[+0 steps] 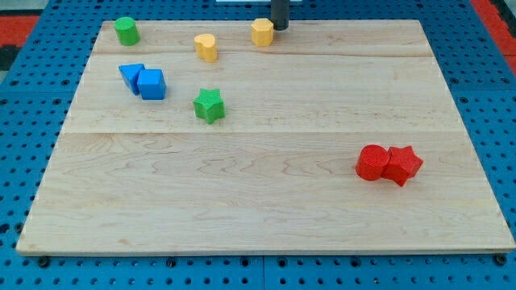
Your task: Move your arm towards the yellow heart
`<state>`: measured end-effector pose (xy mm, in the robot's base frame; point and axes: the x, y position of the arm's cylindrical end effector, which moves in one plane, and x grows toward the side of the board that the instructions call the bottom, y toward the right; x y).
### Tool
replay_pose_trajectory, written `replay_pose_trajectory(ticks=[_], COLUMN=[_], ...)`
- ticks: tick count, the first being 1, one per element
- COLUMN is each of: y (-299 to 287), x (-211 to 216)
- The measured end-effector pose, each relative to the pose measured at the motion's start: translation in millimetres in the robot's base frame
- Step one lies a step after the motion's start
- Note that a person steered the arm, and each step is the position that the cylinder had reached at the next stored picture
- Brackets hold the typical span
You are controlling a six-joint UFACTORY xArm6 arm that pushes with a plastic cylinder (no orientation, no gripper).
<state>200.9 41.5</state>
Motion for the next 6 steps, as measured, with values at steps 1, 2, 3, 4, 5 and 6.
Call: replay_pose_trajectory(ticks=[1,2,3,4,5,6], y=[6,6,23,35,35,35], x=[0,0,16,37,60,64])
